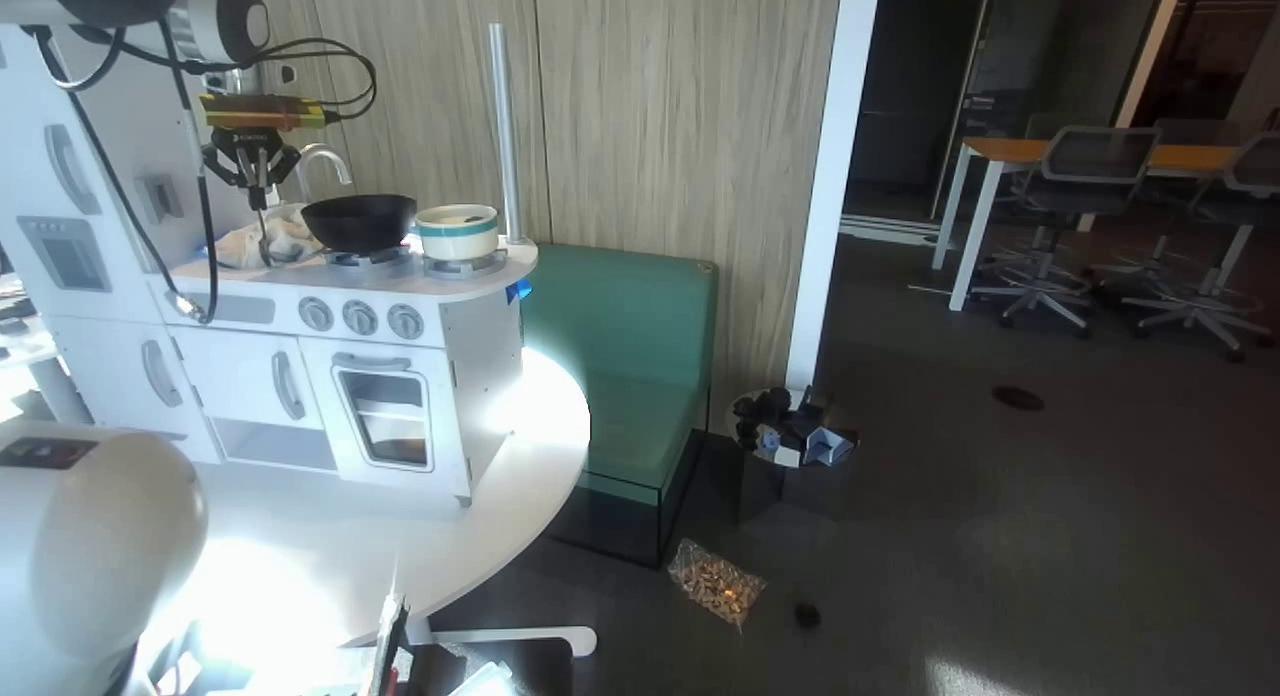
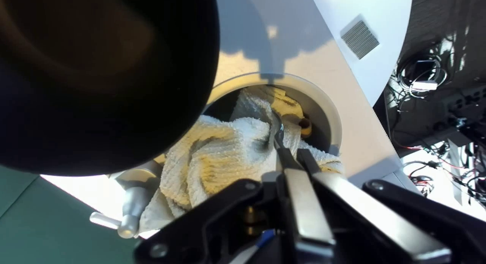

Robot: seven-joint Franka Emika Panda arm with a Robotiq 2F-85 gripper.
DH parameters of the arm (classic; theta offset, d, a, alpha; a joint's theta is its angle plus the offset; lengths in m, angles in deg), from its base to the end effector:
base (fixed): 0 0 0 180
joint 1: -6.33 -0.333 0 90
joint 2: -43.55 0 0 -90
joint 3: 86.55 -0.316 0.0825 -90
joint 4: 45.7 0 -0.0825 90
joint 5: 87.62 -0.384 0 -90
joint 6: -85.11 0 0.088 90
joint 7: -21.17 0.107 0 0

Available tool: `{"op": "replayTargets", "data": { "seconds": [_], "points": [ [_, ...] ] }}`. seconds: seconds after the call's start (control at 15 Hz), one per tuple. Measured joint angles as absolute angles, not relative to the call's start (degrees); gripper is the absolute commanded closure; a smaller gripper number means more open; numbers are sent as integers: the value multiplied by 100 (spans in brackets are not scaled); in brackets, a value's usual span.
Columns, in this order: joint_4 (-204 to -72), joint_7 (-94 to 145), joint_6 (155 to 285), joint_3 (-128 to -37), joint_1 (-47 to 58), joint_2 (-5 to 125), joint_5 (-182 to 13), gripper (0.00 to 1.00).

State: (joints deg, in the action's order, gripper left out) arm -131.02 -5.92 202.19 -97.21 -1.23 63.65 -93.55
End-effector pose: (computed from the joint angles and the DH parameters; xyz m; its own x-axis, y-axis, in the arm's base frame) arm 0.6546 0.2025 0.4960 0.7218 0.6439 0.2538 0.6751 -0.7358 -0.0530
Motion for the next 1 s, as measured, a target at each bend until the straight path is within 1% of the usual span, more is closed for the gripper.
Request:
{"op": "replayTargets", "data": {
  "seconds": [0.47,0.53,0.6,0.67,0.87,1.0],
  "points": [
    [-12743,-719,20216,-9767,-100,6883,-9484,97],
    [-12701,-720,20212,-9776,-90,6925,-9507,68],
    [-12671,-720,20210,-9782,-77,6952,-9533,68],
    [-12643,-720,20201,-9789,-63,6968,-9561,63],
    [-12596,-727,20199,-9858,-23,6981,-9764,38],
    [-12559,-722,20126,-9935,-17,6975,-9933,24]
  ]
}}
